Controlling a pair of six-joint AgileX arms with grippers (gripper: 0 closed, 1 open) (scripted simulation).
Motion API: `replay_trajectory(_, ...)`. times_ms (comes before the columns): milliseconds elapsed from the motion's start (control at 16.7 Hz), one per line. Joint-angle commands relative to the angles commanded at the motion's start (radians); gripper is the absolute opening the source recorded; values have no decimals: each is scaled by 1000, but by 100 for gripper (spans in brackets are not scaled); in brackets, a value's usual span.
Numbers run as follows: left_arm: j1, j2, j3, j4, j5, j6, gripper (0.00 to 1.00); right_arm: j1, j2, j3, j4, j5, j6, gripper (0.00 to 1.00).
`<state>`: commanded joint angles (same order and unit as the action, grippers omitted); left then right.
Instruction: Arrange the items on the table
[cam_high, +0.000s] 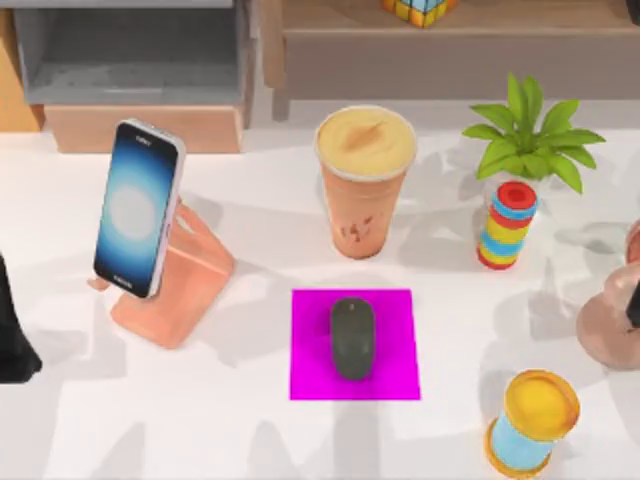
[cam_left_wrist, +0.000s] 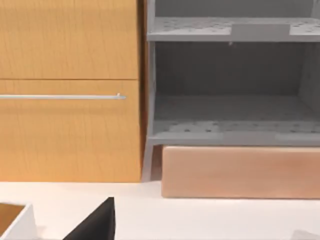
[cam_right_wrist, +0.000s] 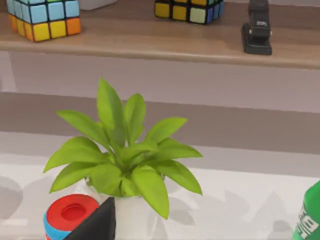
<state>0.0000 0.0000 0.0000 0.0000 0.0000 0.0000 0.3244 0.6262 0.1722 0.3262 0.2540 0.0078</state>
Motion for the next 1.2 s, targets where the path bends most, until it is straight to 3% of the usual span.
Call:
replay_trajectory(660,0,0,0,0,0,0,100,510,1144,378,627,427,4,100)
replay_trajectory(900,0,0,0,0,0,0,100,589,1459,544,841,566,4,100)
replay_trajectory(1200,0,0,0,0,0,0,100,586,1666,720,1027,679,0,100)
